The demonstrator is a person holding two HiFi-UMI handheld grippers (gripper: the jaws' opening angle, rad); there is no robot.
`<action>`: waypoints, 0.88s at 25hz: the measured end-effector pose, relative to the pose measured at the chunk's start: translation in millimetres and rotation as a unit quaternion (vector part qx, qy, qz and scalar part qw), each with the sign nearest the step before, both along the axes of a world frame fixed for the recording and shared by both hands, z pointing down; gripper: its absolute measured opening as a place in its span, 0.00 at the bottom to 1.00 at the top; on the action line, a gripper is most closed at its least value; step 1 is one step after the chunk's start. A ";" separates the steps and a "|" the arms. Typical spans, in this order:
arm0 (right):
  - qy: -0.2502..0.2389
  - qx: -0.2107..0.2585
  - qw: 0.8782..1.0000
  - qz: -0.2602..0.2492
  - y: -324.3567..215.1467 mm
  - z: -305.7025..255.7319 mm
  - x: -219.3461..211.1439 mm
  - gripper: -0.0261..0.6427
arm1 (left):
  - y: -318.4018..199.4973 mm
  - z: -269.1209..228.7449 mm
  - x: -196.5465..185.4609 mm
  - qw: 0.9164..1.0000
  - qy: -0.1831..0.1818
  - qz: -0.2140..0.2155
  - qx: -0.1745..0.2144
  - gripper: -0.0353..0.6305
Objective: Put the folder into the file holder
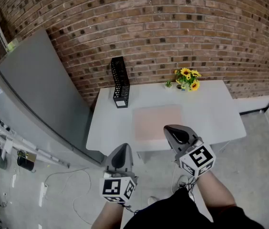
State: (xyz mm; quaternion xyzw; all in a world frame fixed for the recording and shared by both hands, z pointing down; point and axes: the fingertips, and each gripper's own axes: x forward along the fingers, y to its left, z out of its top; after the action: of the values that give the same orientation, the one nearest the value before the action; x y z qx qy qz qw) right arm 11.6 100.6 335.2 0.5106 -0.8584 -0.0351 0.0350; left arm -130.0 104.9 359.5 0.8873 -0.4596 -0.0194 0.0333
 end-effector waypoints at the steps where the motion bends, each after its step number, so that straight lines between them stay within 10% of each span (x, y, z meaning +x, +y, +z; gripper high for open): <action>1: 0.000 -0.001 1.000 0.001 1.1 -0.3 -0.5 0.04 | 1.1 -0.4 -0.6 1.000 0.000 0.001 0.001 0.06; 16: -0.019 0.015 1.000 0.005 10.2 -5.8 -0.7 0.05 | 4.8 2.8 -12.8 1.000 -0.001 -0.022 0.008 0.07; 18: -0.020 0.014 1.000 0.002 10.7 -5.4 -1.7 0.19 | 5.1 2.5 -13.9 1.000 0.002 -0.024 0.007 0.07; 22: -0.015 0.011 1.000 0.000 9.8 -5.0 -5.6 0.27 | 5.5 2.4 -13.8 1.000 0.003 -0.018 0.006 0.32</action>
State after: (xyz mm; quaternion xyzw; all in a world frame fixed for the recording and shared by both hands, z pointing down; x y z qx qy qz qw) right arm 6.0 110.4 330.2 0.5112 -0.8585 -0.0372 0.0161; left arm -143.7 110.4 361.8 0.8790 -0.4753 -0.0254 0.0291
